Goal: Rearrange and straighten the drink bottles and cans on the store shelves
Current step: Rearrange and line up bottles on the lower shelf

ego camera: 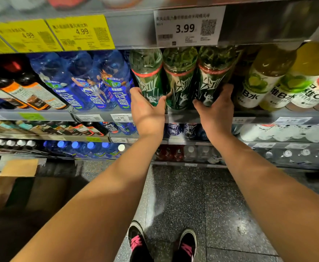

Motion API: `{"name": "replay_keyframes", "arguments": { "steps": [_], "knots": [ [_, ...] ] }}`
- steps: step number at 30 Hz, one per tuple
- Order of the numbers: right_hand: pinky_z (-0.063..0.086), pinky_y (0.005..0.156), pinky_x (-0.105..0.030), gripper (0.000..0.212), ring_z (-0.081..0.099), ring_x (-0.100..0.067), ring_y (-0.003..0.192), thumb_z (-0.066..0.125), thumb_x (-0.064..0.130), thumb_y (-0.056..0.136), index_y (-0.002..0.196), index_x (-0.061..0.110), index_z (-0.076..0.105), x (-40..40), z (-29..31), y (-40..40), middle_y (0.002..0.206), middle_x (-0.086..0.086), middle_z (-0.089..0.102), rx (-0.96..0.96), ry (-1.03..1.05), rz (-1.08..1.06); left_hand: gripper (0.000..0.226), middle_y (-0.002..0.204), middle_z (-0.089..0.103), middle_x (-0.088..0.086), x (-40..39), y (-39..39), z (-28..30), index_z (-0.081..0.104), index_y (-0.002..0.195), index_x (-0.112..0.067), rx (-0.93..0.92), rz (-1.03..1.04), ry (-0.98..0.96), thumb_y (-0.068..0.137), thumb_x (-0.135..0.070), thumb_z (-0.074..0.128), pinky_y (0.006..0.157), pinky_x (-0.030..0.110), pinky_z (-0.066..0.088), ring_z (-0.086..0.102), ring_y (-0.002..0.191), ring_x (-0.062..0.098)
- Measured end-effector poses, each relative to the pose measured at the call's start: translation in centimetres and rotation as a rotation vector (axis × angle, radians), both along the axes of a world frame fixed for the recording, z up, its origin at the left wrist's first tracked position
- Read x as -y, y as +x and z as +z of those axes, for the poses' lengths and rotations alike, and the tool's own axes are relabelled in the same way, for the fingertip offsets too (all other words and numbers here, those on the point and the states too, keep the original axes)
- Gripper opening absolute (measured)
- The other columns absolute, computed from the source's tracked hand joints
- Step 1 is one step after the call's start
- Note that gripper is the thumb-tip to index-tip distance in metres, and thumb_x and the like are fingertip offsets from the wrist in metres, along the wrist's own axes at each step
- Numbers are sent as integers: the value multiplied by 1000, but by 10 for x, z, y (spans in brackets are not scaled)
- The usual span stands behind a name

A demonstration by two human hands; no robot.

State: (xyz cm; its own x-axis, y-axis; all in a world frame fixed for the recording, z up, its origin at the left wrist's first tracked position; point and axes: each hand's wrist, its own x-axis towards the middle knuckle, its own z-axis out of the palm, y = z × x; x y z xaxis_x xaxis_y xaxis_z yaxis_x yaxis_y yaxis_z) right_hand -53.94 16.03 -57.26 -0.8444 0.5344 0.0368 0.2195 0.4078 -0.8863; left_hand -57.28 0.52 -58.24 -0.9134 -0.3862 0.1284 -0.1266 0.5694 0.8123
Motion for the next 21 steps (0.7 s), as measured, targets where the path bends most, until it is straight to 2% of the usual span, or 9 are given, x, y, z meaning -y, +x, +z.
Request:
{"name": "replay_keyframes", "arguments": {
  "steps": [2, 4, 6, 9, 12, 15, 16, 19, 21],
  "knots": [
    [52, 94, -29, 72, 62, -22, 112, 80, 22, 80, 137, 6, 38, 0, 1, 1, 127, -9, 63, -4, 16, 6, 59, 113, 59, 8, 0, 2, 1, 43, 119, -8, -9, -2, -7, 80, -30, 81, 87, 32, 43, 57, 104, 28],
    [53, 96, -36, 73, 62, -25, 115, 79, 23, 80, 138, 6, 38, 0, 0, 2, 128, -10, 63, -6, 40, 14, 58, 113, 58, 8, 0, 1, 3, 42, 119, -8, 1, -10, -5, 81, -30, 81, 87, 35, 45, 56, 104, 28],
    [53, 96, -38, 73, 61, -26, 115, 78, 24, 81, 139, 6, 38, 1, 1, 3, 129, -11, 62, 3, 63, 17, 60, 117, 58, 8, 0, 1, 6, 42, 120, -8, 14, -9, -1, 81, -30, 81, 87, 37, 46, 56, 107, 28],
    [52, 97, -39, 75, 61, -28, 117, 78, 24, 82, 141, 6, 36, 3, 5, 4, 131, -13, 61, 22, 76, 15, 61, 116, 56, 7, 0, 4, 11, 41, 123, -9, 50, -16, 7, 82, -30, 81, 80, 28, 39, 54, 106, 26],
    [51, 94, -33, 75, 61, -31, 117, 79, 22, 83, 141, 5, 35, 0, 10, 5, 131, -16, 61, 96, 79, 38, 64, 124, 56, 6, 3, 10, 15, 39, 131, -11, 107, -51, 16, 84, -29, 79, 91, 33, 45, 54, 114, 25],
    [43, 89, -23, 77, 59, -31, 121, 77, 19, 85, 146, 5, 32, -3, 22, 15, 135, -17, 58, 169, 92, 75, 67, 133, 57, 5, 10, 23, 22, 42, 138, -12, 137, -64, -80, 85, -34, 77, 106, 40, 43, 52, 125, 23],
    [42, 91, -24, 80, 56, -32, 124, 76, 20, 86, 148, 5, 30, -4, 25, 20, 137, -18, 56, 184, 113, 83, 68, 135, 57, 5, 13, 29, 24, 44, 140, -11, 126, -67, -113, 85, -35, 77, 109, 41, 41, 51, 128, 23],
    [44, 105, -38, 78, 50, -34, 131, 75, 26, 87, 148, 6, 32, -3, 41, 35, 143, -17, 51, 219, 148, 85, 69, 139, 55, 5, 16, 48, 39, 45, 143, -11, 119, -89, -137, 87, -36, 75, 113, 42, 37, 48, 132, 23],
    [49, 98, -40, 65, 55, -35, 124, 73, 28, 88, 140, 5, 42, -3, 56, 45, 135, -17, 56, 235, 155, 81, 62, 138, 55, 3, 16, 57, 57, 48, 141, -14, 138, -145, -152, 89, -38, 72, 112, 44, 39, 51, 129, 23]
  ]
}}
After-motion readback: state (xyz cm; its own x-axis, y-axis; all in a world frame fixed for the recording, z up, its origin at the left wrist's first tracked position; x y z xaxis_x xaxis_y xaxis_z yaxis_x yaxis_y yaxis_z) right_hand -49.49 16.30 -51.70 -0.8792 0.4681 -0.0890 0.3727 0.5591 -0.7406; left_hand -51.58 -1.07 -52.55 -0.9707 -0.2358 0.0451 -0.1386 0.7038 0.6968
